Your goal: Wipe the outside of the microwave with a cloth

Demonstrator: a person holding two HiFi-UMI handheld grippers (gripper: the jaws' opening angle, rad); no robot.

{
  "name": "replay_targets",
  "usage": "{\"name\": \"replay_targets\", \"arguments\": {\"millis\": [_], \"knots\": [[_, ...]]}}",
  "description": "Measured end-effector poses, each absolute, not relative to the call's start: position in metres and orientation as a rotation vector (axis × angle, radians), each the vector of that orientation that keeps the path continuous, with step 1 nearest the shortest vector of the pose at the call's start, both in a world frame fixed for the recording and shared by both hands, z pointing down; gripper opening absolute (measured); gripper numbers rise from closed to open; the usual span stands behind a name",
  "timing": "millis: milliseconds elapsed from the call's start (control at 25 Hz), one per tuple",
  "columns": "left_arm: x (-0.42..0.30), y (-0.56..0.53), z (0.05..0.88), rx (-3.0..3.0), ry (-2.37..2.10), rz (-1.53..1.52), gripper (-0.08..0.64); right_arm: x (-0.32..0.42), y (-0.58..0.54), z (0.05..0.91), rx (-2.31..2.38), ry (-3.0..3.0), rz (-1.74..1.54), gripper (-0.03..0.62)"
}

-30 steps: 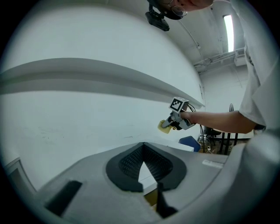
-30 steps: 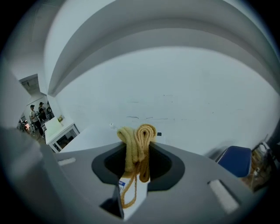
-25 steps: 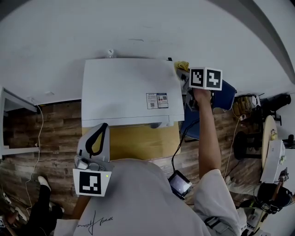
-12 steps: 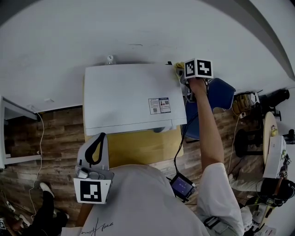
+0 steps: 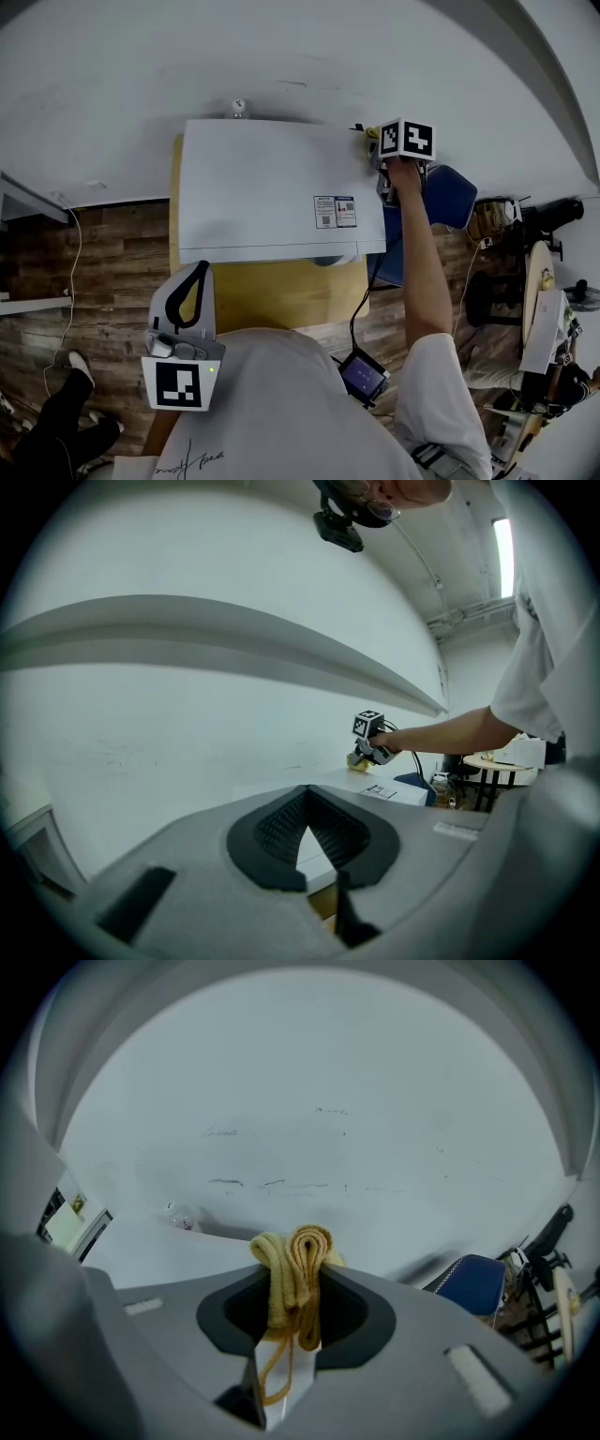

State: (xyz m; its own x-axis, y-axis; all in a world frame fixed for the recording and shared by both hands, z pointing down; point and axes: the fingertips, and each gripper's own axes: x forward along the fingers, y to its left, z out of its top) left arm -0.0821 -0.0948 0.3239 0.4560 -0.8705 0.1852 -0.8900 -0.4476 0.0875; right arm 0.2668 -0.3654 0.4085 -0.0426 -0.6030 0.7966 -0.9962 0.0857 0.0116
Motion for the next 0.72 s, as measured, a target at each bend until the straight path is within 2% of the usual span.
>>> {"name": "replay_targets", "arguments": {"millis": [720], "knots": [[-0.094,-0.097,0.327,2.550,-1.505,0.158,-0.006,0.229,-0.366,0.409,1.527,-1.751,0.787,0.114]]}}
